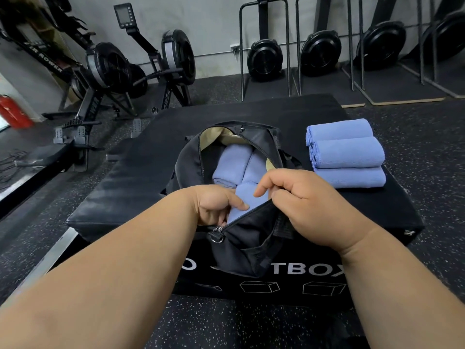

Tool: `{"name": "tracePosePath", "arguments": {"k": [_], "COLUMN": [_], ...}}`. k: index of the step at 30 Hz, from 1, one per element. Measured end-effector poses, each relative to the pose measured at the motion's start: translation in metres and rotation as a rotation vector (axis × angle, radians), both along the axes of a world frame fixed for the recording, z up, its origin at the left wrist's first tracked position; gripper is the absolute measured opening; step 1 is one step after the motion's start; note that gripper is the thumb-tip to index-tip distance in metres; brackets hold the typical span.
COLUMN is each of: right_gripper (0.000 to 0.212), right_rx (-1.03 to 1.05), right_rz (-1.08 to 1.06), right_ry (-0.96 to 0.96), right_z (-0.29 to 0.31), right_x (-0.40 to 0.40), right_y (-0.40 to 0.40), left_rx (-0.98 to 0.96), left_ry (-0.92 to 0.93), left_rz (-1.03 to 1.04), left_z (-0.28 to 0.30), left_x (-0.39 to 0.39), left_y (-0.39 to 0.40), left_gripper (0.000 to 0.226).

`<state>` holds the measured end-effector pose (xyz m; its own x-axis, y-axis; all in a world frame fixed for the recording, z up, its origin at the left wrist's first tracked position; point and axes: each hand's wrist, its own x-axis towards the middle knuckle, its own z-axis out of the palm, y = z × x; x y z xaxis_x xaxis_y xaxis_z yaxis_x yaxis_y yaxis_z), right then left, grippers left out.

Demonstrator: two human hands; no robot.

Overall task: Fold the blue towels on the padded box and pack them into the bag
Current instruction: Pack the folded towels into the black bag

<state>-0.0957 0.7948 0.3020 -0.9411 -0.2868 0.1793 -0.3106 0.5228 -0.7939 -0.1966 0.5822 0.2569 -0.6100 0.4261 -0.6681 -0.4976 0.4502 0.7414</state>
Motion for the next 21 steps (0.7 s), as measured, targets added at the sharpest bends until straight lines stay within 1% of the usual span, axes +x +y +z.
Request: {"name": "tracePosePath", "arguments": {"k": [2, 5, 9, 12, 14, 17, 18, 19, 21], "right_gripper": [0.036, 0.036, 0.035, 0.036, 0.037, 0.037, 0.036, 0.035, 0.036], "right_rx": [-0.003, -0.022, -0.020, -0.021, -0.033, -0.065, -0.071, -0.075, -0.087], "right_rz": [0.002, -0.006, 0.004, 0.013, 0.018, 0.028, 0.029, 0.029, 0.026], "right_ry": [-0.002, -0.001, 0.002, -0.007, -0.008, -0.007, -0.006, -0.006, -0.005], "right_z": [0.0002, 0.0001, 0.0000, -0.0014, -0.0016, -0.0023, -0.0024, -0.0021, -0.0003], "right_x": [-0.0009, -0.0020, -0.0006, -0.0003, -0.0011, -0.0025, -0.0022, -0.0015, 0.0002], "right_y": [-0.0018, -0.0012, -0.0010, -0.0006, 0.0013, 0.0019, 0.0017, 0.0009, 0.0001], "left_rx": [-0.014, 0.047, 0.062, 0.051, -0.022, -0.211, -0.259, -0.289, -0.281], "left_ry": [0.023, 0.034, 0.029, 0.015, 0.048, 0.136, 0.159, 0.173, 0.167], "left_rz": [0.027, 0.064, 0.088, 0.122, 0.118, 0.133, 0.151, 0.174, 0.218], "left_z": [-0.0035, -0.0022, -0.0015, -0.0042, -0.0051, -0.0036, -0.0027, -0.0016, 0.0019], "left_x": [0.0001, 0.0016, 0.0043, 0.0033, 0.0024, 0.0024, 0.0025, 0.0031, 0.0030], "left_y": [0.0005, 0.0032, 0.0052, 0.0080, 0.0083, 0.0063, 0.0046, 0.0023, -0.0013], "left_gripper": [0.022, 0.034, 0.030, 0.032, 0.032, 0.015, 0.014, 0.015, 0.012]}}
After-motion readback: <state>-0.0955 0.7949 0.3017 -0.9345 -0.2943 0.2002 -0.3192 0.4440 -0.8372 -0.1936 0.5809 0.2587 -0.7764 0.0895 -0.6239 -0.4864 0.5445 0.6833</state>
